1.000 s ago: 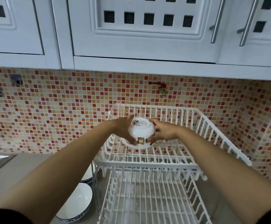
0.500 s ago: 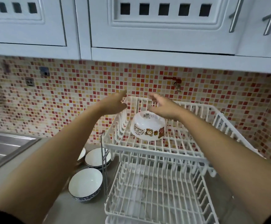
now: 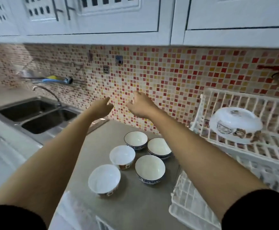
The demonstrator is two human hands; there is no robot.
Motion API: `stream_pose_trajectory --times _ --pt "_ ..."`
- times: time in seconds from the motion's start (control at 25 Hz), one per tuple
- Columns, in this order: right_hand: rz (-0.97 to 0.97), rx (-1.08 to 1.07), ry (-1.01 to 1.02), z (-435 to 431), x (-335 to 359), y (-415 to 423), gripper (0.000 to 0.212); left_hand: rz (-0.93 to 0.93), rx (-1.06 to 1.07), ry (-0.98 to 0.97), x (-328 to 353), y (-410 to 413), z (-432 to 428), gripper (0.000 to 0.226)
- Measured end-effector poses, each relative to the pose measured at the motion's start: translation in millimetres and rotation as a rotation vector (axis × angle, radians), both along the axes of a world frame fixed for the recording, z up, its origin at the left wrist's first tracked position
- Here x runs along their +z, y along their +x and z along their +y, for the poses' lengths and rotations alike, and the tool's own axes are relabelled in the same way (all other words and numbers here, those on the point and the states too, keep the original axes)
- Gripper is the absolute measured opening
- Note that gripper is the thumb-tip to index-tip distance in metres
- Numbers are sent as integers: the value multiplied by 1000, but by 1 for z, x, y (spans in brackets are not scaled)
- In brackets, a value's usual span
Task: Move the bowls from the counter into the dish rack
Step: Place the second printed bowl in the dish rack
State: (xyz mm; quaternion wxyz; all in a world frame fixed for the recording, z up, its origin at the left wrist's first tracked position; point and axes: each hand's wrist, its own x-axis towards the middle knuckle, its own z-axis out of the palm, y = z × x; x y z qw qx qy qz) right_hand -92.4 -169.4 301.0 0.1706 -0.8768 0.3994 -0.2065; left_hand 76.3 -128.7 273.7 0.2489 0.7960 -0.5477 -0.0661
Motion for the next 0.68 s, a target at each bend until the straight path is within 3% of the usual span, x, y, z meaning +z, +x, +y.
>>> stream_pose_trajectory --times 0.16,0.36,0.56,0.68 --pt "202 -11 163 3 -108 55 60 -54 56 202 -83 61 21 44" --pt "328 -194 463 20 -245 75 65 -12 43 514 -194 96 40 55" --pt "413 -316 699 39 -317 83 74 87 -53 674 -259 91 46 54" --pt "457 -266 720 43 -323 85 53 114 -92 703 -276 84 50 54"
